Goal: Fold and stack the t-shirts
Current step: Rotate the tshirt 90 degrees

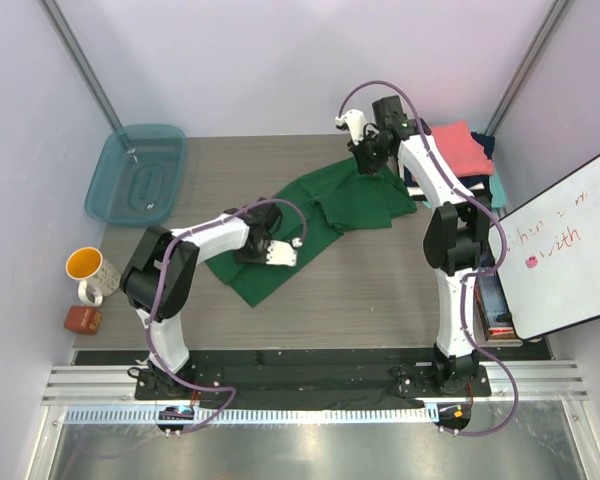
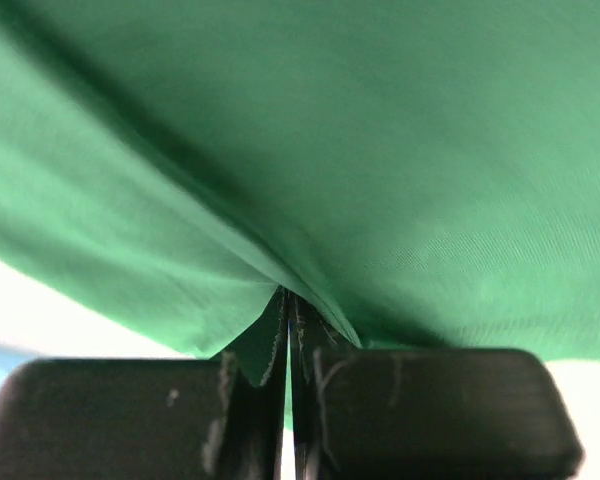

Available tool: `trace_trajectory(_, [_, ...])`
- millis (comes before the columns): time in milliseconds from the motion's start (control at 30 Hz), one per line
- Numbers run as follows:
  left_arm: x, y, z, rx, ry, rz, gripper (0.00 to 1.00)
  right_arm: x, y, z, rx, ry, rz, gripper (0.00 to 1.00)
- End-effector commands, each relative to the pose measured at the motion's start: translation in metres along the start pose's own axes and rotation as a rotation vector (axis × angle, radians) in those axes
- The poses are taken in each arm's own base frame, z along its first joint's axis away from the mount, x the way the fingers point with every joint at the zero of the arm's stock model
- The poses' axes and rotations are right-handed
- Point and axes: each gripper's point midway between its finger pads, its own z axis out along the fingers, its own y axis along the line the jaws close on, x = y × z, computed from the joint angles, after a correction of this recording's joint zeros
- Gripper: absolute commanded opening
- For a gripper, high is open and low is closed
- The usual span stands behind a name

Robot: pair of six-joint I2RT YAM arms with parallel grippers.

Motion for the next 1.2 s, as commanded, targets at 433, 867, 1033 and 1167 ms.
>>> trace_trajectory(433, [-0.085, -0.155, -0.027, 0.414, -0.236, 0.271, 0.00, 0.038, -0.022, 0.047, 0.053, 0.073, 0.214, 0.01])
trace_trajectory(867, [-0.092, -0.166, -0.041, 0.427, -0.280, 0.262, 0.00, 0.045, -0.043, 0.128, 0.134, 0.064, 0.099, 0.01])
trace_trajectory(1033, [-0.101, -0.164, -0.038, 0.437, -0.296, 0.248, 0.00, 0.022, -0.047, 0.168, 0.200, -0.010, -0.082, 0.01])
trace_trajectory(1167, [-0.105, -0.165, -0.038, 0.445, -0.303, 0.247, 0.00, -0.006, -0.043, 0.193, 0.266, -0.096, -0.242, 0.01])
